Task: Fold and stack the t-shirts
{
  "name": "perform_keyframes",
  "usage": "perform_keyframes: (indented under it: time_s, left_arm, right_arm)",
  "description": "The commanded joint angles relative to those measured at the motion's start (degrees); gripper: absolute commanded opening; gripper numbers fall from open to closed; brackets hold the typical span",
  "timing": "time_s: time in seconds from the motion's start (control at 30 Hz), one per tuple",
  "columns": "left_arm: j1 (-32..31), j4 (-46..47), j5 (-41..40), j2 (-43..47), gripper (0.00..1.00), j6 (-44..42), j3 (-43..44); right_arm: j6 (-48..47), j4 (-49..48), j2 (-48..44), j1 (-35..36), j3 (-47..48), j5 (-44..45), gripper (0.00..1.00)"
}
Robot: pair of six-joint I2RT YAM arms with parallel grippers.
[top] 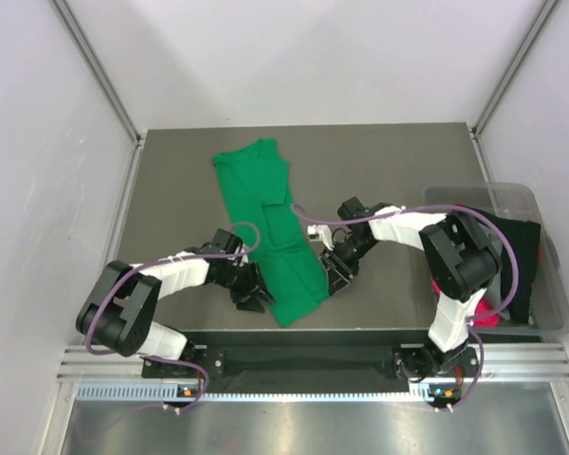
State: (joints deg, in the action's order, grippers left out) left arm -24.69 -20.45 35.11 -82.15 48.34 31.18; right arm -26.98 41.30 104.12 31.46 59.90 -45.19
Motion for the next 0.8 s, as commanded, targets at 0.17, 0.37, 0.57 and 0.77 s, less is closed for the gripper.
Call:
perform_keyframes:
  time_s: [0.17, 0.37, 0.57, 0.77]
  left_arm:
    - [-3.8, 5.3, -2.3, -2.3, 0.42, 1.7, 1.0]
    - [-6.0, 6.2, -2.2, -3.5, 0.34, 2.1, 1.7]
    - [-5.6, 4.5, -3.0, -0.7, 0.0, 1.1, 1.6]
    - [-0.6, 2.0, -1.8, 7.2, 0.0, -1.5, 4.4]
  right_arm:
    - [-1.0, -0.3, 2.6, 2.6, 2.6, -3.2, 0.44]
    - [-0.1, -0.6, 3.2, 2.8, 2.7, -1.8, 0.41]
    - [2.8, -2.4, 3.0, 2.8, 2.0, 0.9, 0.11]
    - [1.9, -4.3, -4.3, 2.8, 1.7, 1.8, 0.0]
